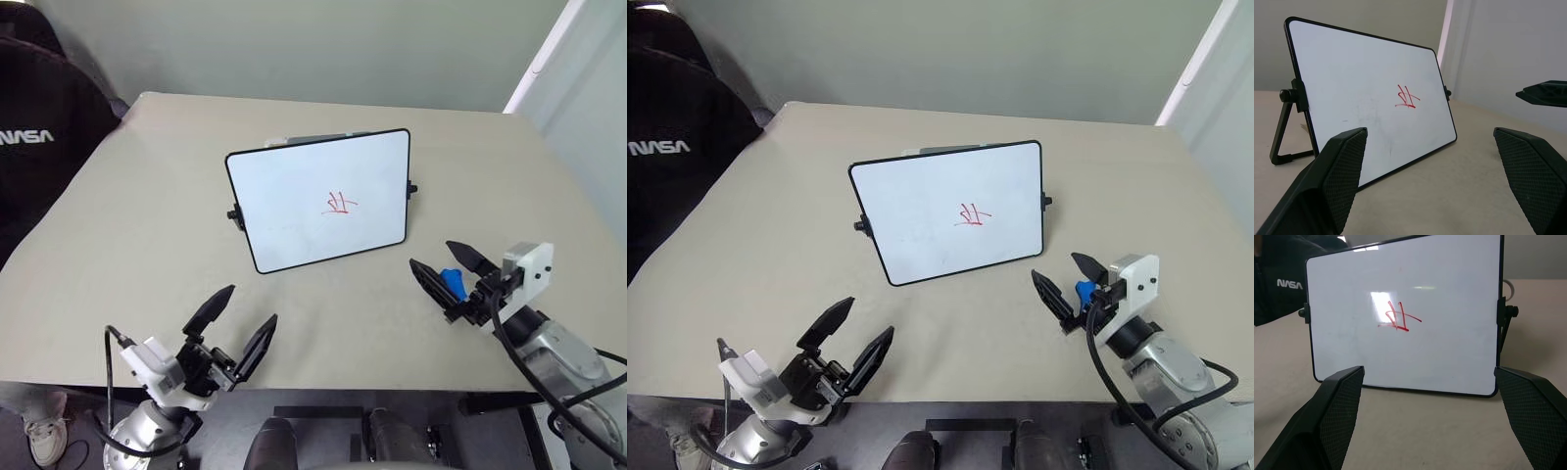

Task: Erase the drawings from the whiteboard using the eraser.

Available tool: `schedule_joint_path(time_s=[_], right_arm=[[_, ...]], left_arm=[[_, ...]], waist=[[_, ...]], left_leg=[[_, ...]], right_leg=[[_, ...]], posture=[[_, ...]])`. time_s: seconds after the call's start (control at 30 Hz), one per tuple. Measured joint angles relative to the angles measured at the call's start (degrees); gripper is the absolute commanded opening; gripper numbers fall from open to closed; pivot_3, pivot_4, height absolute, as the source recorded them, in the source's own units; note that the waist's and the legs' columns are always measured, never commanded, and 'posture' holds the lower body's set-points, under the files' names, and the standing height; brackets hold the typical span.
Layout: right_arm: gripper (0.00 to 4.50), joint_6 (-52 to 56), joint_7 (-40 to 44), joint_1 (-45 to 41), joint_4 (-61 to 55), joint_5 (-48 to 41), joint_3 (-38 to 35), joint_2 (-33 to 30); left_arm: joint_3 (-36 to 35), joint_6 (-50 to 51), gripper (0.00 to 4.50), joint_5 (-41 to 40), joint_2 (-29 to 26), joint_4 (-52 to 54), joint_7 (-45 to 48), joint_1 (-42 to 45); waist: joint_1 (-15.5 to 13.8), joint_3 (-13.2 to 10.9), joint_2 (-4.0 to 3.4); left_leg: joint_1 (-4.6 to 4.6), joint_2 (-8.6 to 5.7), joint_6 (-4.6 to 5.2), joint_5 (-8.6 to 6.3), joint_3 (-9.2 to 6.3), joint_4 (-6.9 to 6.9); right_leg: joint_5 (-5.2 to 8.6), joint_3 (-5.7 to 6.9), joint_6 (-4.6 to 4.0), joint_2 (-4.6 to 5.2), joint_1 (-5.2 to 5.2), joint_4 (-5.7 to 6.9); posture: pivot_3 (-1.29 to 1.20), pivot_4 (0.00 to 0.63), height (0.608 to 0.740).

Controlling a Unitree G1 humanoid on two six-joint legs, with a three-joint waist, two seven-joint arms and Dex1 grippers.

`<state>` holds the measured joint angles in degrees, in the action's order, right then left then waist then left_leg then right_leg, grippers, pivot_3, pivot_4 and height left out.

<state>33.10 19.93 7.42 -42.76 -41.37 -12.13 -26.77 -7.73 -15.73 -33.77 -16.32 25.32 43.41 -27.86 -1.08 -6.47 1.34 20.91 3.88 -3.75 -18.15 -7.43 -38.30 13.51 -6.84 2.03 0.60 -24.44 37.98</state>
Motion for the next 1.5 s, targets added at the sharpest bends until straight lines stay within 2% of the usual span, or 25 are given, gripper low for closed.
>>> schedule_joint_path(time_s=[0.4,0.87,1.03,1.23,1.5], right_arm=[[4.48,2.68,-0.19,2.70,-0.47,-0.68,-0.47,-2.00],[4.48,10.29,-4.97,4.50,-0.12,-1.89,-4.15,-3.39],[4.48,17.88,-8.81,1.89,2.76,-2.14,-4.20,-4.80],[4.48,24.13,-13.26,-6.90,7.92,-1.80,-4.30,-4.72],[4.48,31.39,-14.36,-11.06,14.28,1.26,-2.37,-6.14]], left_arm=[[-0.39,0.02,4.50,-0.82,-0.20,0.24,0.00,0.49],[0.05,-0.02,4.50,0.21,-0.10,0.70,-0.15,-0.26],[0.00,-0.09,4.50,0.18,-0.08,0.72,-0.01,-0.83],[-0.28,-0.28,4.50,0.08,-0.14,0.70,0.09,-0.88],[-0.71,-0.34,4.50,-0.12,-0.30,0.44,0.27,-0.62]], waist=[[-0.01,0.00,0.00],[-0.01,0.00,0.01],[0.01,-0.01,0.01],[0.11,-0.01,-0.01],[-0.19,-0.01,-0.01]], left_leg=[[0.01,0.00,-0.01,0.00,0.00,0.00],[0.02,0.00,0.00,-0.02,0.01,0.01],[0.02,0.00,0.00,-0.02,0.01,0.01],[0.02,0.00,0.02,-0.03,0.01,0.02],[0.08,0.00,0.02,-0.05,-0.01,0.04]], right_leg=[[0.01,0.00,0.00,0.00,0.00,0.00],[0.03,0.00,0.01,0.00,0.00,-0.02],[0.03,-0.01,0.01,0.00,-0.01,-0.01],[0.03,-0.03,0.01,-0.01,-0.06,-0.01],[0.04,-0.04,0.04,-0.01,-0.17,-0.02]], posture=[[0.00,0.150,0.740],[0.00,0.150,0.740],[0.00,0.150,0.740],[0.00,0.150,0.740],[0.00,0.150,0.740]])
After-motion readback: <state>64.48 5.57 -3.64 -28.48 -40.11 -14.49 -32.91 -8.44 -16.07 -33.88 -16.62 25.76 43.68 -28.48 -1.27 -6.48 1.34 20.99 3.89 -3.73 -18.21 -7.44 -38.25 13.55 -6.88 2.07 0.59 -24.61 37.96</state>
